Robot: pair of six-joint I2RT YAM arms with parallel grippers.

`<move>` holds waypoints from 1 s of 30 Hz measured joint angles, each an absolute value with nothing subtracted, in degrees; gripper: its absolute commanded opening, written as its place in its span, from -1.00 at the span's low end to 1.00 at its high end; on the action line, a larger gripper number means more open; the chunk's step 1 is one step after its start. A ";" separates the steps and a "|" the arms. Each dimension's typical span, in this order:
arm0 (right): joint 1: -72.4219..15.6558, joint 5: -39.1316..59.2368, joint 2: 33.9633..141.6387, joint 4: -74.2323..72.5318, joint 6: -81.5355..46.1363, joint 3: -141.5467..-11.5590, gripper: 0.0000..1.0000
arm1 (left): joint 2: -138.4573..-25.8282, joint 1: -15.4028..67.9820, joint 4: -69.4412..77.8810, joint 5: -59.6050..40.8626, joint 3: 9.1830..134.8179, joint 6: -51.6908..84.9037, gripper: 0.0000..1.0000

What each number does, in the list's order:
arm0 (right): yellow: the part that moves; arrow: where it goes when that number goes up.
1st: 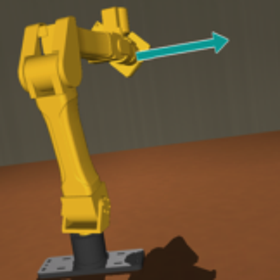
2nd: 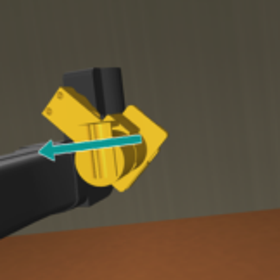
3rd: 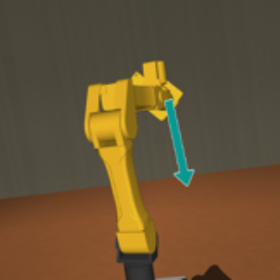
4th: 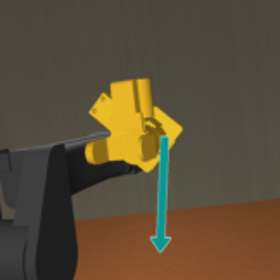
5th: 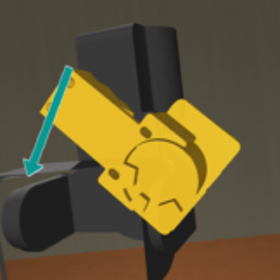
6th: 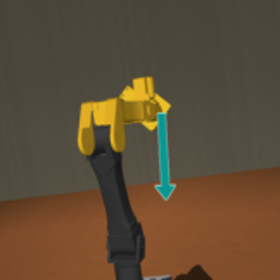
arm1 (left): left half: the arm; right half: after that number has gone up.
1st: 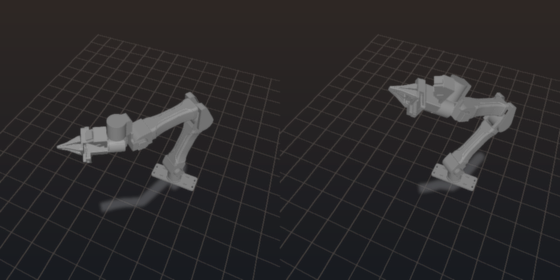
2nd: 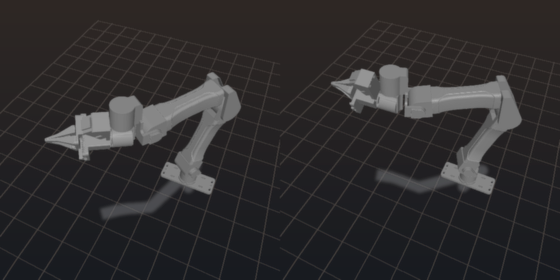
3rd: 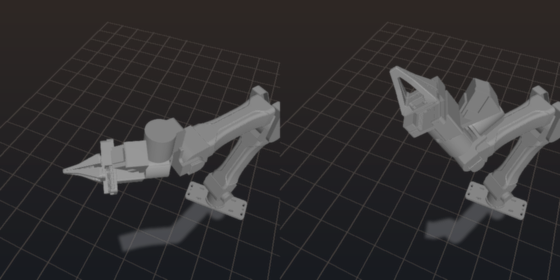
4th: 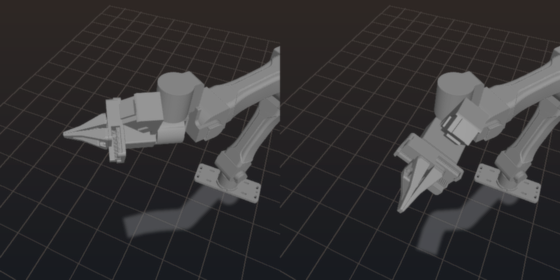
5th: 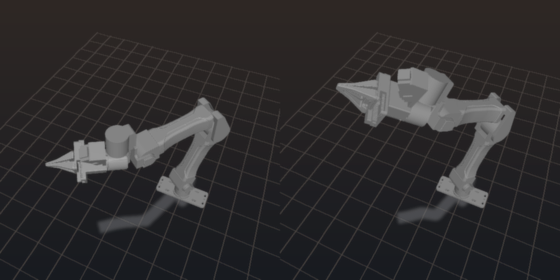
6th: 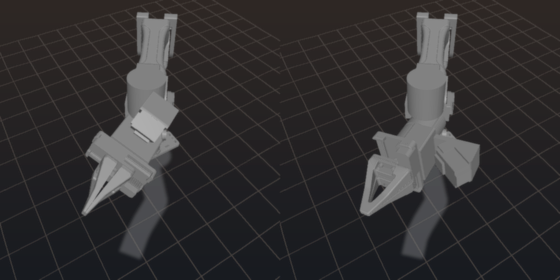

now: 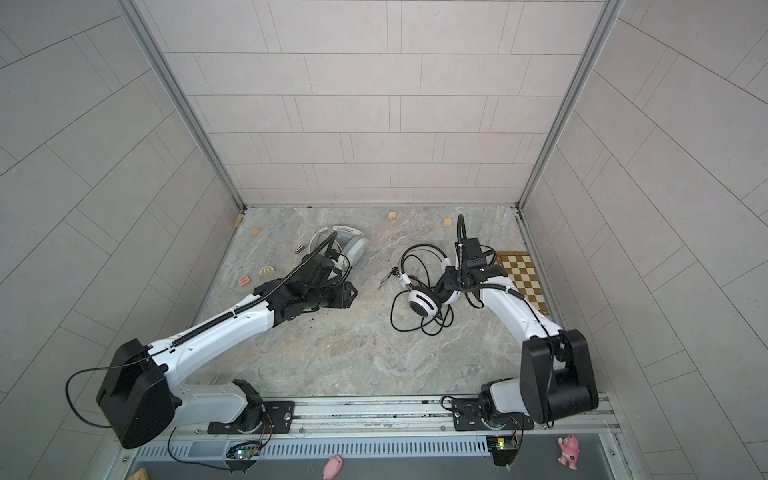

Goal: Wrap the headphones

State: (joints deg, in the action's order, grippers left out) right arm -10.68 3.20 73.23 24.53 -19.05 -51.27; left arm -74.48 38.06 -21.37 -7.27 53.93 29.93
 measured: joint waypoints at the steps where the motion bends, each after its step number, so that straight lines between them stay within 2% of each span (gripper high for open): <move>1: -12.40 1.39 69.71 23.62 -17.96 -50.19 -0.57 | -74.43 38.06 -21.39 -7.68 55.09 29.91 0.24; 5: -20.82 -5.37 56.73 18.85 -13.50 -44.80 -0.57 | -74.32 38.06 -21.56 -9.45 60.69 29.19 0.48; 8: -24.16 -8.27 51.90 18.09 -11.05 -42.94 -0.57 | -74.35 38.17 -21.96 -10.74 64.97 28.45 0.50; 16: -33.04 -13.39 49.45 17.56 -6.74 -41.95 -0.57 | -80.62 41.12 -29.26 -12.12 78.41 24.80 0.50; 22: -39.07 -15.44 48.88 16.95 -4.23 -41.93 -0.56 | -88.12 45.12 -37.39 -8.47 85.30 21.12 0.49; 24: -40.01 -15.81 48.23 16.93 -3.57 -41.87 -0.56 | -89.47 45.80 -40.01 -6.74 86.59 20.18 0.37; 30: -41.60 -15.44 46.24 16.53 -2.11 -41.82 -0.52 | -90.43 45.82 -44.01 -3.51 87.92 18.20 -0.28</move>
State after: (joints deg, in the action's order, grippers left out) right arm -41.60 -15.44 46.24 16.53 -2.11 -41.82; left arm -90.43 45.82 -44.01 -3.51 87.92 18.20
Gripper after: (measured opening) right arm 0.408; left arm 0.465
